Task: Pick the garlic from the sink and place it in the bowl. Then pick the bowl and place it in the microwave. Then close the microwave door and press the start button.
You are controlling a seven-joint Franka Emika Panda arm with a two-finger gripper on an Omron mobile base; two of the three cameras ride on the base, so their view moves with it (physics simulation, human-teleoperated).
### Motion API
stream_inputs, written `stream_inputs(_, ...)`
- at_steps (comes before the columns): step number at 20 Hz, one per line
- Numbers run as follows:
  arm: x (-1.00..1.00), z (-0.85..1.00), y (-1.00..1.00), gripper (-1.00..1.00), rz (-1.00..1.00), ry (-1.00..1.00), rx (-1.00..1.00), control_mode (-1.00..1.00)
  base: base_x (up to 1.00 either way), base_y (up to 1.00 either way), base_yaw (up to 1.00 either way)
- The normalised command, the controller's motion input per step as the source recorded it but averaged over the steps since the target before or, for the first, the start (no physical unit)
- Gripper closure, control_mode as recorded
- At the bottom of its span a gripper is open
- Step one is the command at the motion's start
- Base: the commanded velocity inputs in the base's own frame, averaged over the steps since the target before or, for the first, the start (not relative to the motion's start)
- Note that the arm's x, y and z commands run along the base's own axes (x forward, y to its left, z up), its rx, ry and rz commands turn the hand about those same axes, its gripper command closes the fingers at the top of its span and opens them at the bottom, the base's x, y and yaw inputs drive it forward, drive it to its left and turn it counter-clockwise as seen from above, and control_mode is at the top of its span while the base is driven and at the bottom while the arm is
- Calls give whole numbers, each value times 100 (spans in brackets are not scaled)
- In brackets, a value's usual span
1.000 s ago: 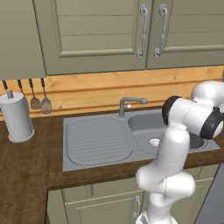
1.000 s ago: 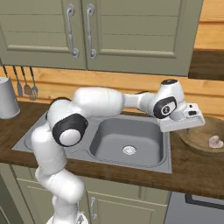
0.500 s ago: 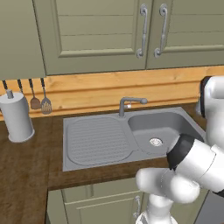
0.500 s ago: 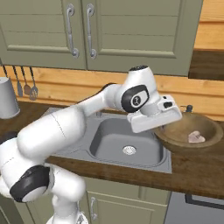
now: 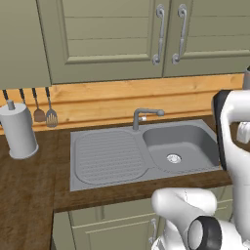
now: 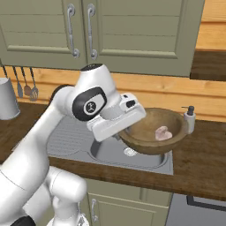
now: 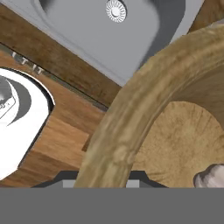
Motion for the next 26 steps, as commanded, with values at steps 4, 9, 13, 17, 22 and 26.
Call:
stream_inputs(4, -34, 32, 100, 100, 36, 0, 0, -100, 0, 0, 0)
stream_inputs(9, -37, 63, 100, 100, 33, 0, 0, -100, 0, 0, 0)
stream_inputs(13, -47, 62, 90, 100, 34, 2, 1, -100, 0, 0, 0)
stream_inputs(17, -22, 4, 92, 100, 39, 4, 0, -100, 0, 0, 0)
stream_inputs(22, -42, 43, 29, 100, 24, 0, 3, -100, 0, 0, 0)
stream_inputs(26, -39, 33, 0, 100, 13, 0, 2, -100, 0, 0, 0)
